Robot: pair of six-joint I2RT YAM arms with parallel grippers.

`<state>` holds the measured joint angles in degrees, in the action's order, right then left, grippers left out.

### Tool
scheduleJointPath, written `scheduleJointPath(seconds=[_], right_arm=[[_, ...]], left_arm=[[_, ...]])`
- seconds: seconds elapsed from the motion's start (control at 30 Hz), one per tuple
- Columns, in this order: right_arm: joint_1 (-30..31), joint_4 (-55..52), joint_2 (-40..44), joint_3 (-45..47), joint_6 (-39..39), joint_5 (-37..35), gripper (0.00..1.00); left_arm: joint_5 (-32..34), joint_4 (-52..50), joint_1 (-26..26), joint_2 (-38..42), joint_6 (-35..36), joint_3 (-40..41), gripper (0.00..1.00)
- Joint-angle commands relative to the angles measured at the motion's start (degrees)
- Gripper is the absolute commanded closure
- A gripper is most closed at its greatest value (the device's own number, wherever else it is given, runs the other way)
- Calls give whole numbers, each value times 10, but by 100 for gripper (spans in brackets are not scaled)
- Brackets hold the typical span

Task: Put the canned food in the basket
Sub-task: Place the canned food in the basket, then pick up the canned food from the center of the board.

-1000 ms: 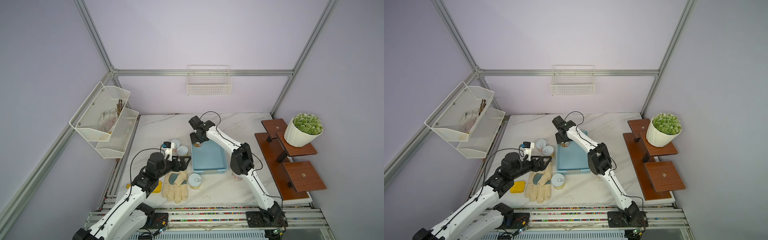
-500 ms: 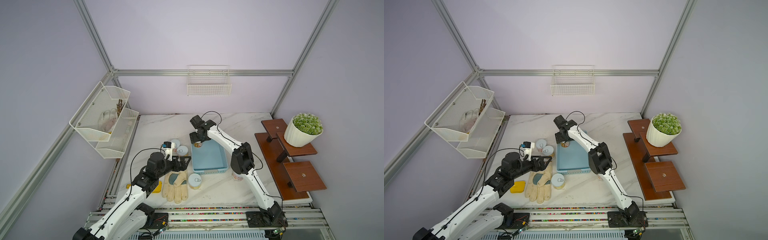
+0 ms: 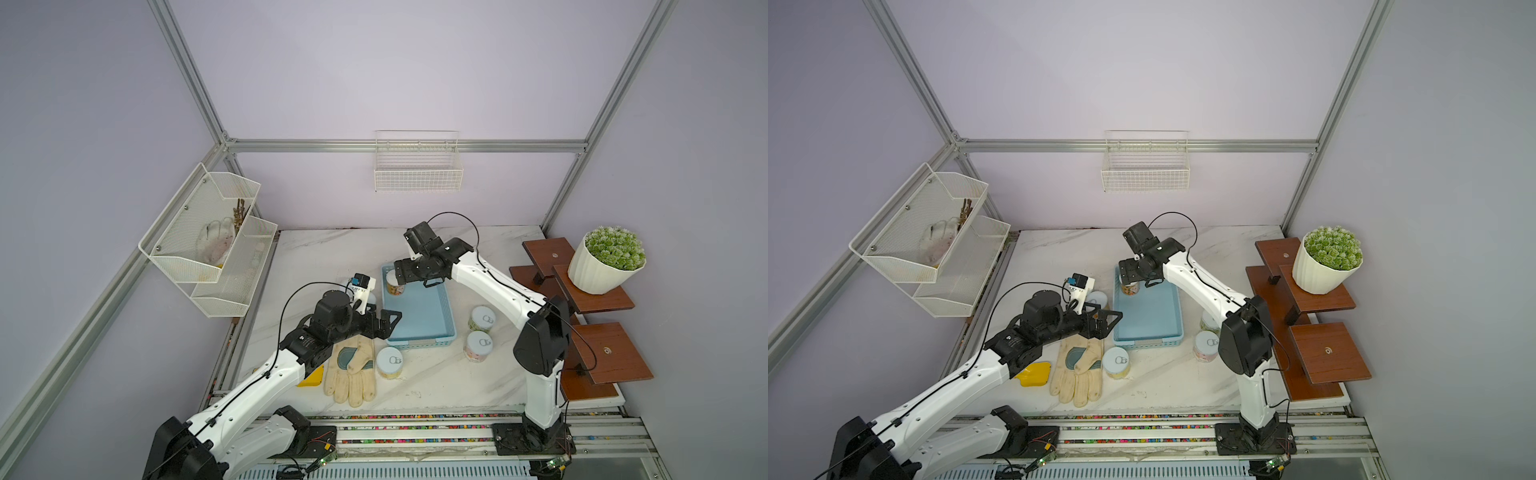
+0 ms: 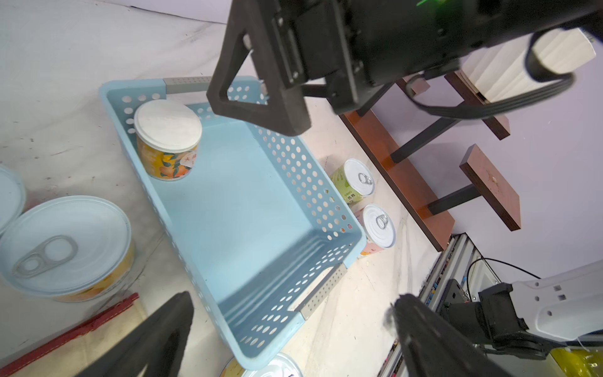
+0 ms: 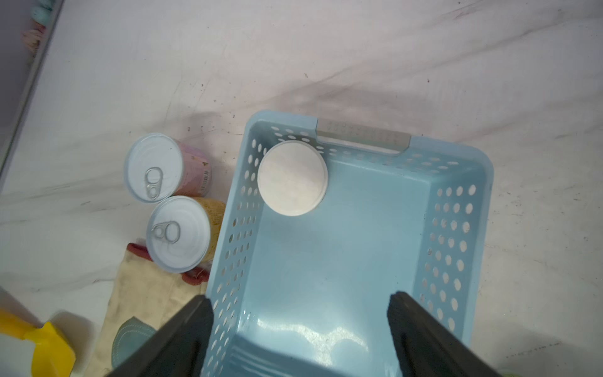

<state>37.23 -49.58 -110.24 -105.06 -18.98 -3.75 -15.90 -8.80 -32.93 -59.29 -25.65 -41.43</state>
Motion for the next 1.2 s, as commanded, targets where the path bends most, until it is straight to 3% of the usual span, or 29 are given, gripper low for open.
scheduleJointPath(seconds=[0.0,0.3,0.57,0.83,1.17], right_arm=[[-2,51,53,83,-3,5,10],[-2,77,224,282,-34,7,10],[-1,95,369,424,-45,44,11],[1,130,510,535,-8,196,13],[1,155,637,614,-28,307,11]], left_arm=[[8,5,-18,-12,24,-28,0],[14,-14,-67,-42,26,-57,0],[122,-165,-149,-9,2,-74,0],[210,-294,-200,8,-48,-103,0],[261,-306,-267,-73,-129,-124,0]])
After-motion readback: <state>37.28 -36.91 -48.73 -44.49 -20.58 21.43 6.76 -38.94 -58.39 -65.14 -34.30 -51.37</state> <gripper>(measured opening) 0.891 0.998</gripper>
